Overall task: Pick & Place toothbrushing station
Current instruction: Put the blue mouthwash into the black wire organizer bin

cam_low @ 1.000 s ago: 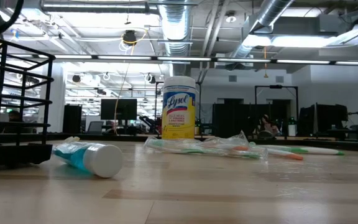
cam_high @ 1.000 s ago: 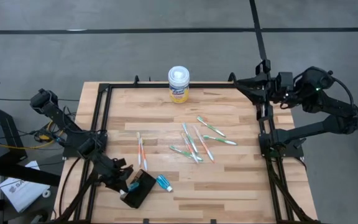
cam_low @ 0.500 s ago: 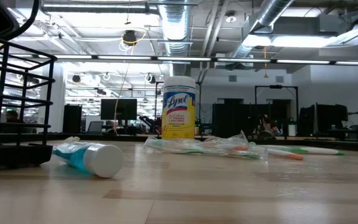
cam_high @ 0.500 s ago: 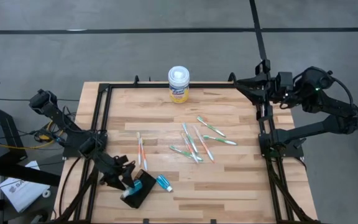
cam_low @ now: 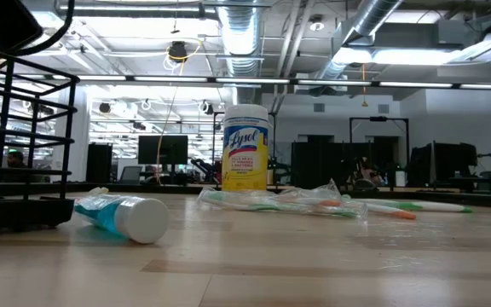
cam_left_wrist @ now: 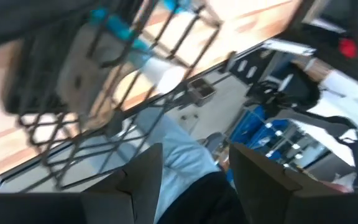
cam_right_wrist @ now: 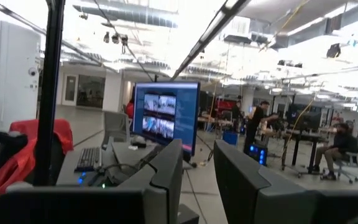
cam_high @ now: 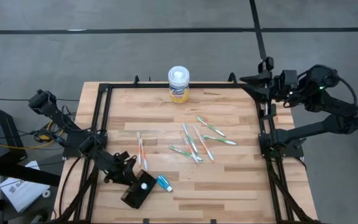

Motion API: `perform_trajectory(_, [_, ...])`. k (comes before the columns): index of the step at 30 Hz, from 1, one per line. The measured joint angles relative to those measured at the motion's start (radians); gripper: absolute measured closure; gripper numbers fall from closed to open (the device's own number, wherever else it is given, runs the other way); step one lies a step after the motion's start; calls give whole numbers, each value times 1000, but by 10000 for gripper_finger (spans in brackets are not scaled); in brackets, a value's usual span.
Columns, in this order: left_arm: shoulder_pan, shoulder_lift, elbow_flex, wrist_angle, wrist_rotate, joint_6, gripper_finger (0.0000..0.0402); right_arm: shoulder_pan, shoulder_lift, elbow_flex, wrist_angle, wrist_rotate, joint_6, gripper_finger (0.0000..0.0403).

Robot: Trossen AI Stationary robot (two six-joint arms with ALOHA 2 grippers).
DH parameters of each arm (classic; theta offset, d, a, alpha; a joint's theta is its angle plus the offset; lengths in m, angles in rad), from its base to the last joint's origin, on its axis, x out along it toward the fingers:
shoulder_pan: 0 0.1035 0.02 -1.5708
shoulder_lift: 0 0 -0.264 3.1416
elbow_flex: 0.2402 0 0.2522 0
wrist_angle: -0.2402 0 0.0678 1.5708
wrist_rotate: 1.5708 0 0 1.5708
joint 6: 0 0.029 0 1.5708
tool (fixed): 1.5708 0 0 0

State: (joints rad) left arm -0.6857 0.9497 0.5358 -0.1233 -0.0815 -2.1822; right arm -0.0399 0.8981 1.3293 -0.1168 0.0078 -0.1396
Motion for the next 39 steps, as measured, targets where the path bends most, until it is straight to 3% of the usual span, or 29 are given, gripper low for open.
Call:
perform_trajectory(8, [0,-30,1,-7,-143,32,221,0,6,24,-2,0,-21,320])
perform_trajectory(12, [7,-63,1,33,-308,136,222,-3,7,24,-2,0,-20,320])
perform_trajectory(17, [38,-146,2,119,-622,465,223,-3,7,24,25,0,-18,320])
perform_trajectory(21, [118,-184,2,262,-707,846,226,-3,6,24,87,8,-54,320])
perform_trajectory(26, [278,-176,2,707,-648,1428,234,-2,3,24,55,90,-84,320])
perform_trajectory(29, [365,-170,15,904,-572,1712,240,-2,3,24,-41,222,-13,323])
perform_trajectory(34, [487,-150,112,847,-422,1868,243,-2,2,36,-343,452,198,321])
perform_trajectory(39, [621,-40,254,637,-267,1898,243,1,20,92,-806,515,438,321])
